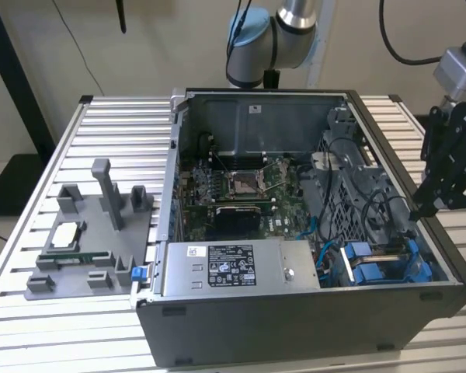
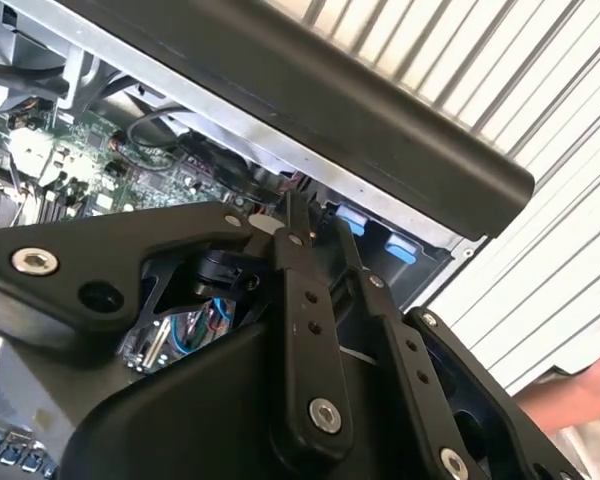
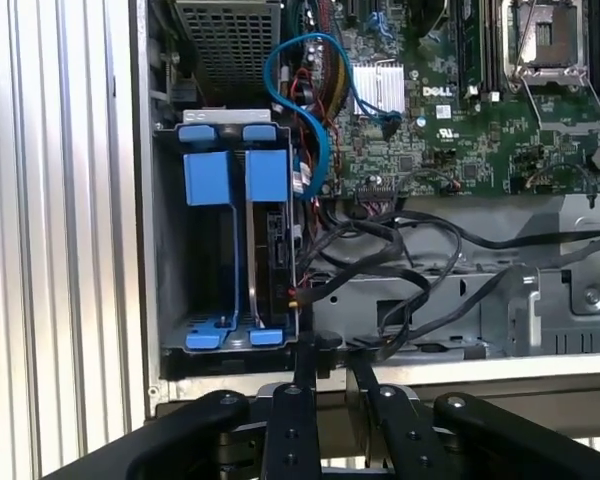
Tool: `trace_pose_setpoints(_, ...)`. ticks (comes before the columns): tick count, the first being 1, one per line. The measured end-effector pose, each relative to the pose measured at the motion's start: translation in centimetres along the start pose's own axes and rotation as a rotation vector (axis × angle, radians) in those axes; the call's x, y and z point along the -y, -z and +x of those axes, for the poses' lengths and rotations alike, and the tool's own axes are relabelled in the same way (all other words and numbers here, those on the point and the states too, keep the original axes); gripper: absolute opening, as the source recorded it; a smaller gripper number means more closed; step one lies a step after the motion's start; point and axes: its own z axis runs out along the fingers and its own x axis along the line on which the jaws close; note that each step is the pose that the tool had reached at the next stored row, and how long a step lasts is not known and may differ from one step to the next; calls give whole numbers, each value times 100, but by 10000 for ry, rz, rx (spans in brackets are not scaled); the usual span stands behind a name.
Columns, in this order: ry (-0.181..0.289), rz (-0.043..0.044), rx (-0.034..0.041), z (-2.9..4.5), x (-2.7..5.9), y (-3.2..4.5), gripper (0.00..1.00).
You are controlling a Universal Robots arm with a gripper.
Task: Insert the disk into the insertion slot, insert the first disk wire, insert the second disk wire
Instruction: 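Insert the first disk wire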
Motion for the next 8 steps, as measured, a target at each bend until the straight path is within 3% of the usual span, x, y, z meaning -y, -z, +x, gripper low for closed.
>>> trace_pose_setpoints(2,-109,-1,5,7,1,-14,100)
trace_pose_setpoints(8,-362,-166,10,29,6,-60,100)
